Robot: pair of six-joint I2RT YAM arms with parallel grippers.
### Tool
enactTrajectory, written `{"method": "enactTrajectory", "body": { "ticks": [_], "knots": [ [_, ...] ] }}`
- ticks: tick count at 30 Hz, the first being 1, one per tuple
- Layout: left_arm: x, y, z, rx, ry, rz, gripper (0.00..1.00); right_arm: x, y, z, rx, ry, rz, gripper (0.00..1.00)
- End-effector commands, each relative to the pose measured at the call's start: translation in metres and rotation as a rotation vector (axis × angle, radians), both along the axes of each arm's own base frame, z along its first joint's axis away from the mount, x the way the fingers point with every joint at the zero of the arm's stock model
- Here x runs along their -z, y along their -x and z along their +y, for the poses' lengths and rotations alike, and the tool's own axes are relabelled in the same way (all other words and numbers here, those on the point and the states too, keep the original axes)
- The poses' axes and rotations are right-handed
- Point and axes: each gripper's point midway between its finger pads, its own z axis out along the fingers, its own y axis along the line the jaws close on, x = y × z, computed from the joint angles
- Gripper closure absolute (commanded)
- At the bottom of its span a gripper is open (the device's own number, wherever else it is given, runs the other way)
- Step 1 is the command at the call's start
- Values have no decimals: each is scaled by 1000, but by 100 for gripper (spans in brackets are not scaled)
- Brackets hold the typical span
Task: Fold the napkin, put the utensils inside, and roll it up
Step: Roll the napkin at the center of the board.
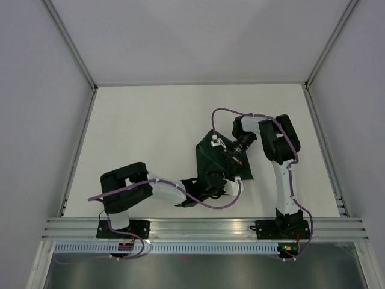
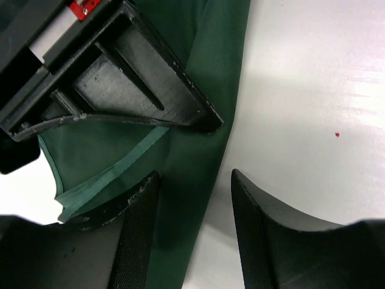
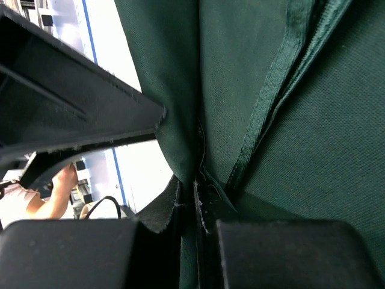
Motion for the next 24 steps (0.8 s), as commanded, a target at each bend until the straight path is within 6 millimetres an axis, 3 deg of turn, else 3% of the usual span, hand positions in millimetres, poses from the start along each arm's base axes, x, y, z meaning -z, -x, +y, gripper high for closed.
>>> {"method": "enactTrajectory", "body": {
  "ticks": [1,10,16,19,24],
  "knots": [
    [-17,-6,-23,52,61,-80,43,53,-24,-22,-119,87,-183,97],
    [17,-1,-20,90,-11,-52,43,55,-24,-22,-118,86,-157,97],
    [42,4,-10,80,-60,18,48,55,-24,-24,-123,92,-148,97],
    [52,7,-5,77,-78,53,54,55,-23,-24,-124,93,-142,97],
    [61,11,-4,76,-84,120,77,55,-23,-24,-124,93,-141,96]
  ]
}}
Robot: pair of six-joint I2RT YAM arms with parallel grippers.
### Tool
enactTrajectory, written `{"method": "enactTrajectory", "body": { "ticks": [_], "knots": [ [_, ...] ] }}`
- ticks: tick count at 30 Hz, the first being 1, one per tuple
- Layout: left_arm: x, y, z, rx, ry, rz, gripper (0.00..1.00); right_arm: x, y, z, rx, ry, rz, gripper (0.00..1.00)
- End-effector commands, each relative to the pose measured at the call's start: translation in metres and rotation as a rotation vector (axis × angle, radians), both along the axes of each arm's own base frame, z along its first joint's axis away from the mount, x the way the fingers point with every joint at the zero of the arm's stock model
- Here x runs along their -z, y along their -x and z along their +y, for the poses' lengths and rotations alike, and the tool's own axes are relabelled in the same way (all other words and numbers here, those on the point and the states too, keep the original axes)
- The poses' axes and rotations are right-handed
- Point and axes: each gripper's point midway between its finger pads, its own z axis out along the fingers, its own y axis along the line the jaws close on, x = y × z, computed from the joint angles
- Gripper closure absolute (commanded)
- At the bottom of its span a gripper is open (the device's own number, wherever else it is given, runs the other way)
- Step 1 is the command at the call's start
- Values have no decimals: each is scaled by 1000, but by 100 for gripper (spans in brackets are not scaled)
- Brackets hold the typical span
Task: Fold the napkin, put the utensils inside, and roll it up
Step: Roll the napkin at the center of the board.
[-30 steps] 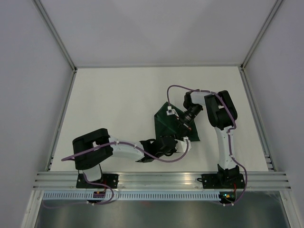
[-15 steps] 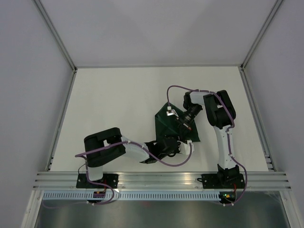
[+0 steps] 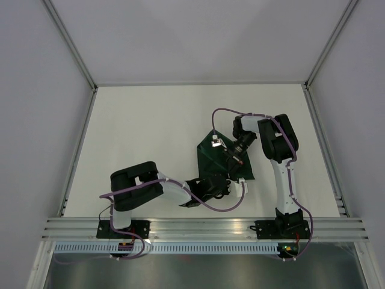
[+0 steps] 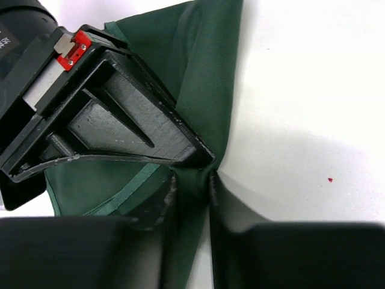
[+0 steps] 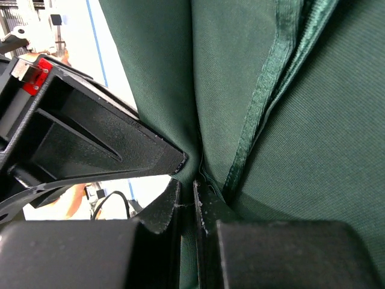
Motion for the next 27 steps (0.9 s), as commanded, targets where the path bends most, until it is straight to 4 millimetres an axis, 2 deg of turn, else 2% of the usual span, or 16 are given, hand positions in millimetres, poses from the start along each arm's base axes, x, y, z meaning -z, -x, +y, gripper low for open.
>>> {"method": "enactTrajectory", "body": {
  "ticks": [1,7,13,14,15,18,24,27],
  "knots": [
    [54,19,23,17,-139,166,83,53,-23,-20,-131,56,-194,96],
    [63,29,26,16,-127,289,98,48,-28,-18,-118,53,-215,90],
    [65,38,28,21,-101,415,98,25,-36,-11,-89,20,-270,62],
    [65,35,30,9,-101,418,98,21,-37,-10,-83,18,-278,60],
    [66,41,29,33,-102,449,98,15,-41,-9,-75,10,-299,58],
    [65,43,27,37,-92,479,98,5,-48,-8,-48,15,-336,52],
    [64,45,28,33,-70,563,98,-13,-81,-13,77,53,-503,48],
    [64,43,31,10,-44,623,98,-23,-108,-16,183,61,-617,48]
  ]
}}
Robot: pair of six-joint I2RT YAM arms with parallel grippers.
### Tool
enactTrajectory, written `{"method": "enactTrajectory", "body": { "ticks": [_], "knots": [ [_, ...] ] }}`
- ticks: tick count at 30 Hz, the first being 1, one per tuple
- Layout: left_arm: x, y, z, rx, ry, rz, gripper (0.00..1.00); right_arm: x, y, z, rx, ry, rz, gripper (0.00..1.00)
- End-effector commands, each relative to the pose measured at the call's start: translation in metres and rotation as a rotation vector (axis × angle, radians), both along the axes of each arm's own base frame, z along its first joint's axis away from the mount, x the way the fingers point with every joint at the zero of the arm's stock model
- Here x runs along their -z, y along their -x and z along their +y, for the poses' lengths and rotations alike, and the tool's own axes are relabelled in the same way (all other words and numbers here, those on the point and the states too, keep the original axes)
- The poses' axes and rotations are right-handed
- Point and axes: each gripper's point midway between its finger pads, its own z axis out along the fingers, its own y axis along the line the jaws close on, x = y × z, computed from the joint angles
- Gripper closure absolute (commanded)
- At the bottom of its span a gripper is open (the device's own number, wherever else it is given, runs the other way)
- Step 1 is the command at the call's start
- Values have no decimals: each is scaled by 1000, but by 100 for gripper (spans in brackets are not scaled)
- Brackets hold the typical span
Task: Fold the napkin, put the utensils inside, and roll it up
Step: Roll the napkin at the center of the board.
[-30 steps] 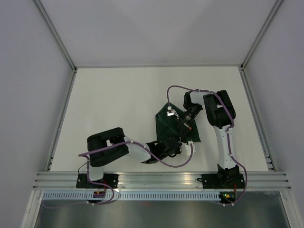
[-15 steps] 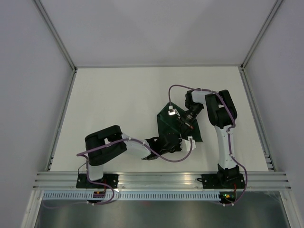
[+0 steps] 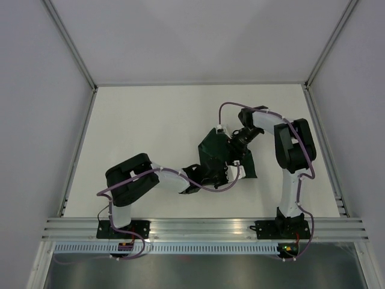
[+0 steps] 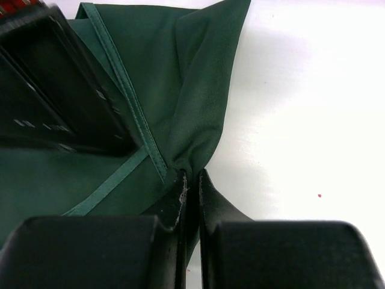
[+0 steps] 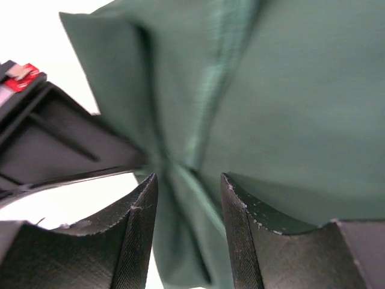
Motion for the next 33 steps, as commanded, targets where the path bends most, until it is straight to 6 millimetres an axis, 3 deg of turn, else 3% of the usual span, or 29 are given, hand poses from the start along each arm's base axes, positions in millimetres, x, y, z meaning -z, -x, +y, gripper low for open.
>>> {"method": "enactTrajectory", "body": {
  "ticks": [1,5,6,8,10,11,13,14,16,22,29,33],
  "knots": [
    [63,46,43,-2,-169,329,98,-16,-57,-4,136,-13,-251,48],
    [63,48,45,-16,-122,455,98,-30,-64,-18,212,-50,-332,47],
    [62,50,45,-15,-113,476,98,-43,-72,-19,218,-73,-405,47],
    [64,55,46,-21,-95,547,98,-40,-64,-26,223,-79,-434,47],
    [65,59,45,-31,-75,609,98,-55,-67,-27,217,-107,-545,46],
    [68,61,47,-17,-71,643,98,-46,-56,-31,213,-102,-545,45],
    [69,64,46,-53,-51,725,98,-61,-54,-29,192,-137,-636,44],
    [71,65,48,-52,-45,764,98,-54,-43,-30,174,-141,-636,43],
    [71,66,48,-68,-32,817,98,-66,-36,-28,150,-180,-691,42],
    [76,66,51,-109,-35,969,98,-66,4,-26,37,-233,-735,38],
    [84,64,49,-156,-45,1086,98,-43,51,-18,-72,-200,-727,36],
    [85,62,48,-188,-39,1132,98,-33,63,-14,-114,-147,-788,35]
  ]
}}
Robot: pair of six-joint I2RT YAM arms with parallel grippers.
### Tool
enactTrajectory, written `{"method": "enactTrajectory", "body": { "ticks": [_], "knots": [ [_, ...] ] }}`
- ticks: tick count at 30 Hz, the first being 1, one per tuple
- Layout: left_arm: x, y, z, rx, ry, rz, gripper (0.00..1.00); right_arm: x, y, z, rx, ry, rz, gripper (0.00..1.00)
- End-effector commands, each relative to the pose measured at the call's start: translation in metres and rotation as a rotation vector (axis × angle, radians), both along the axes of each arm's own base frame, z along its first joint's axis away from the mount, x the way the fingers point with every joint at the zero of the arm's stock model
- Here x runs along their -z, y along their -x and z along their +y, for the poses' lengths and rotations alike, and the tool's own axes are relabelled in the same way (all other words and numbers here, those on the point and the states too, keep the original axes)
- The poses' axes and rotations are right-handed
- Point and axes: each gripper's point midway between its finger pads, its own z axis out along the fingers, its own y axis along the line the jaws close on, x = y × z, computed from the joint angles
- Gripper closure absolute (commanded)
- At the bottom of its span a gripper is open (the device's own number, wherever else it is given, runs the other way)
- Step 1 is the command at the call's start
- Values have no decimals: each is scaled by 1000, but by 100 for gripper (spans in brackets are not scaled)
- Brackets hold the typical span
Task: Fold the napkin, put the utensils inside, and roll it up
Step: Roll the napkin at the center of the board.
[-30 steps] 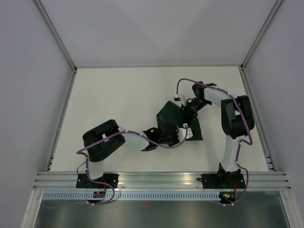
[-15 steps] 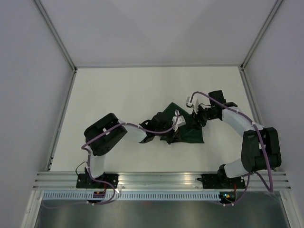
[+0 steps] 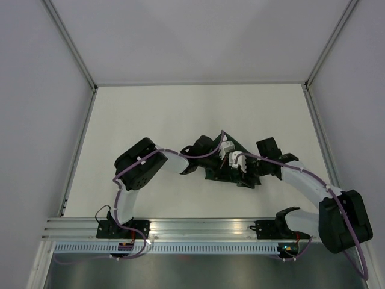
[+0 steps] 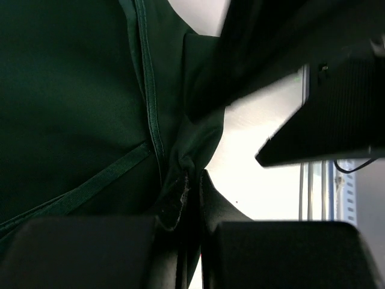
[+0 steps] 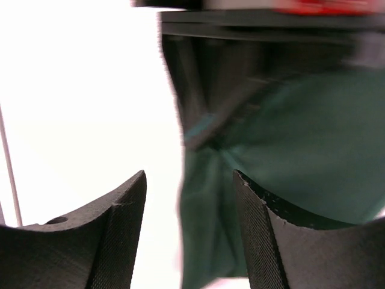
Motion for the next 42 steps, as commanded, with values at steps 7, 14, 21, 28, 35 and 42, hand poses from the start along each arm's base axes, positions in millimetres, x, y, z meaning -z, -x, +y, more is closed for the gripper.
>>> {"method": "enactTrajectory", "body": {
  "ticks": [7,14,21,28,35,42],
  "knots": [
    [90,47,57,-72,-355,370,98,18,8,6,-39,76,-93,34],
    [93,48,55,-73,-359,392,98,30,-1,6,-10,115,-150,35],
    [86,45,52,-80,-339,406,98,38,-1,10,-21,145,-126,42],
    [67,38,47,-85,-294,419,92,44,-1,12,-32,174,-89,69],
    [37,17,47,-129,-233,363,71,52,2,12,-53,212,-11,91],
    [-1,-22,54,-237,-183,247,63,59,6,16,-91,232,94,98]
  ]
}}
